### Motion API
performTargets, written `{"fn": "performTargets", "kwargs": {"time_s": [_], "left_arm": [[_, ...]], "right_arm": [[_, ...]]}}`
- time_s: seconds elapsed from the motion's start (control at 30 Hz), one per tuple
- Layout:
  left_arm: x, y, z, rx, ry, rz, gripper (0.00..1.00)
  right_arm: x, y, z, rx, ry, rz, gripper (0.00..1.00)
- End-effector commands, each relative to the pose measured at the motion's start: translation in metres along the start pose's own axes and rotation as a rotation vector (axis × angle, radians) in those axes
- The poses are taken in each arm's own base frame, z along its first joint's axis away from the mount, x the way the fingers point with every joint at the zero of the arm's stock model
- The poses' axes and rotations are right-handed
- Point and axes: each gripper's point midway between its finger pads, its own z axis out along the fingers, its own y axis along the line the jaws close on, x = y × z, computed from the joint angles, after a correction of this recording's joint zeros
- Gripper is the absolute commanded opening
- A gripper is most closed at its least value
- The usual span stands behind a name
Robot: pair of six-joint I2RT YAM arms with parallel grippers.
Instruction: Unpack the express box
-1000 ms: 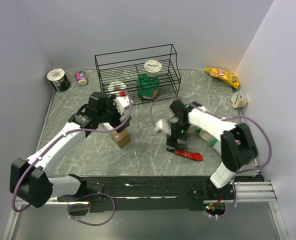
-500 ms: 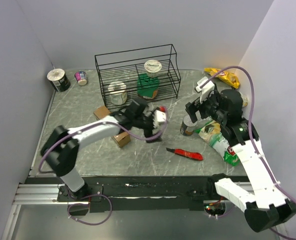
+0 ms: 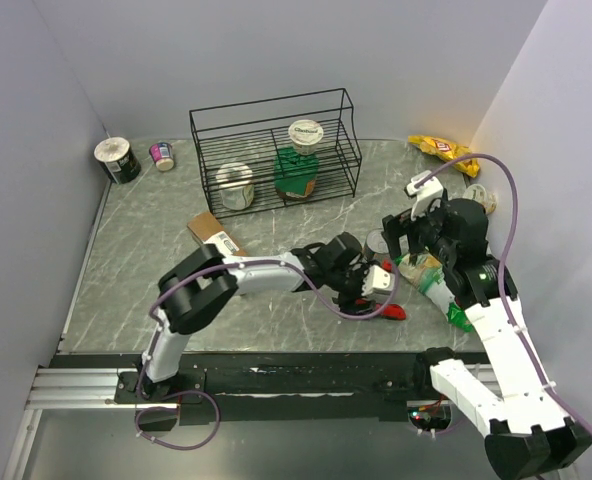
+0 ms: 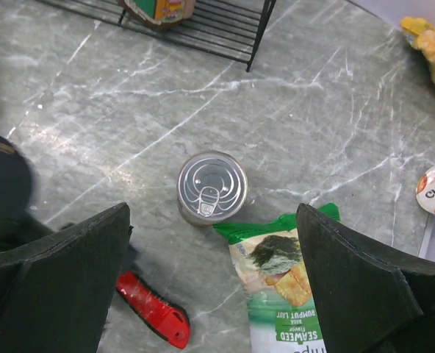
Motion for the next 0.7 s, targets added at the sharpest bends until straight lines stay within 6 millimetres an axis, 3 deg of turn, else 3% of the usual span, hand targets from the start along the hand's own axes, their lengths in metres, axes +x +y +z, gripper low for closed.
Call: {"fn": "performTargets", "kwargs": {"time_s": [0.0, 0.13, 0.23, 0.37, 0.53, 0.67], "left_arm": [[0.0, 0.014, 0.023, -0.052, 0.007, 0.03, 0.7], [0.004, 0.019, 0.025, -0.116, 0.028, 0.042, 0.68], [0.02, 0.023, 0.025, -0.14, 0.076, 0.042, 0.65], [0.041, 0.025, 0.022, -0.165, 0.142, 0.021, 0.51], [0.049, 0.036, 0.013, -0.203, 0.148, 0.003, 0.38], [0.052, 0.008, 0.015, -0.024, 0.129, 0.031, 0.38]], "right_arm": [[-0.006, -0.002, -0.005, 0.016, -0.044, 0.022, 1.0], [-0.006, -0.002, -0.008, 0.018, -0.055, 0.022, 1.0], [-0.002, 0.0, -0.007, 0.009, -0.055, 0.037, 1.0], [0.002, 0.003, -0.007, -0.009, -0.047, 0.056, 1.0], [-0.003, -0.005, -0.008, 0.019, -0.038, 0.025, 1.0], [-0.008, -0.009, -0.009, 0.023, -0.029, 0.0, 1.0]]}}
